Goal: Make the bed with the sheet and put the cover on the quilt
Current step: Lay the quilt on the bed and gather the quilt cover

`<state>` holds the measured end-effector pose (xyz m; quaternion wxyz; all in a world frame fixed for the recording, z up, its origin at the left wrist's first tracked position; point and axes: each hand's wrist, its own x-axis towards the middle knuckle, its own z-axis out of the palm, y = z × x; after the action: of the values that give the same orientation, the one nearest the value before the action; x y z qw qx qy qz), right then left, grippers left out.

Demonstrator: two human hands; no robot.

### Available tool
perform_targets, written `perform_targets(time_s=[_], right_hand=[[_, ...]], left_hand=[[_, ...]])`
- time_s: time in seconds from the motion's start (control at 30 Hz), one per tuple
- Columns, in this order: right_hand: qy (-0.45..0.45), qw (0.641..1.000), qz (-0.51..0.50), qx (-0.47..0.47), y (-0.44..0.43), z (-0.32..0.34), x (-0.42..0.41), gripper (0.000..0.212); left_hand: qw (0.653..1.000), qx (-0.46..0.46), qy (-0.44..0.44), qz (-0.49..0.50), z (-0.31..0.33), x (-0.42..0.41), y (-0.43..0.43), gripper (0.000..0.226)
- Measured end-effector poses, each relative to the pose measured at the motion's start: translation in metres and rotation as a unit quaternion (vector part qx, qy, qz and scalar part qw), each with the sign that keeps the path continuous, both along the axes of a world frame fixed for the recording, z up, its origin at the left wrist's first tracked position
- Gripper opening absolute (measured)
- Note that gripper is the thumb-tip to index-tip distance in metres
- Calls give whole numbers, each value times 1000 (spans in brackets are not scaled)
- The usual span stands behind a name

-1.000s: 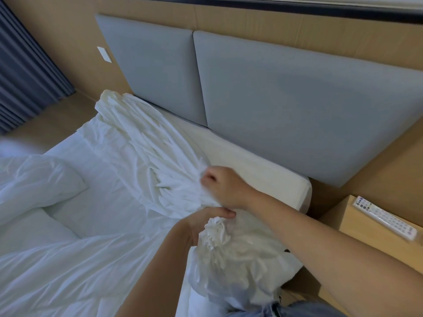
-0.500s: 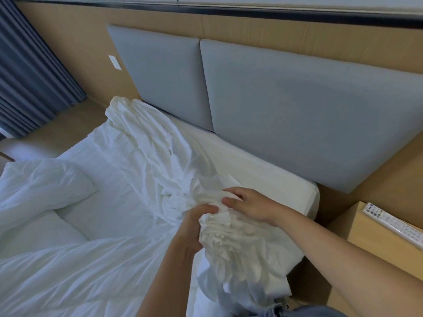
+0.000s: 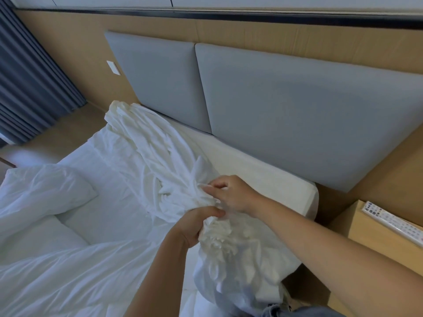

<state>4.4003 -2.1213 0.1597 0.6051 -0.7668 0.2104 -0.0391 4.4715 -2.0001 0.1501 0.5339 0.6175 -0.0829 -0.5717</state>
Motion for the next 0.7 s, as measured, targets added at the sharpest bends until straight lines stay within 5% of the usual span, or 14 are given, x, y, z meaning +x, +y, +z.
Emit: perform_targets(time_s=[0.2, 0.27, 0.37, 0.43, 0.5, 0.57, 0.63, 0.7], right_hand=[[16, 997, -40, -71, 6, -19, -6, 31], [52, 997, -46, -31, 1, -22, -3, 13], [119, 988, -93, 8, -10, -24, -13, 61], [136, 983, -118, -20, -15, -28, -30, 67], [133, 989, -65, 25, -14, -32, -51, 59], [112, 991, -29, 67, -11, -39, -65, 41], [51, 992, -101, 46, -16, -39, -67, 22], [-2, 982, -187, -18, -25, -32, -64, 28]], left_hand=[[997, -31, -31, 65, -10, -1, -2, 14], [997, -28, -5, 74, -11, -5, -4, 19], [995, -36, 43, 78, -6, -5, -4, 23], [993, -62, 46, 84, -2, -3, -5, 18], [992, -70, 44, 97, 0, -2, -8, 13], [990, -68, 43, 119, -2, -1, -11, 31], [992, -49, 45, 107, -1, -4, -15, 21], [996, -20, 31, 80, -2, -8, -18, 20]])
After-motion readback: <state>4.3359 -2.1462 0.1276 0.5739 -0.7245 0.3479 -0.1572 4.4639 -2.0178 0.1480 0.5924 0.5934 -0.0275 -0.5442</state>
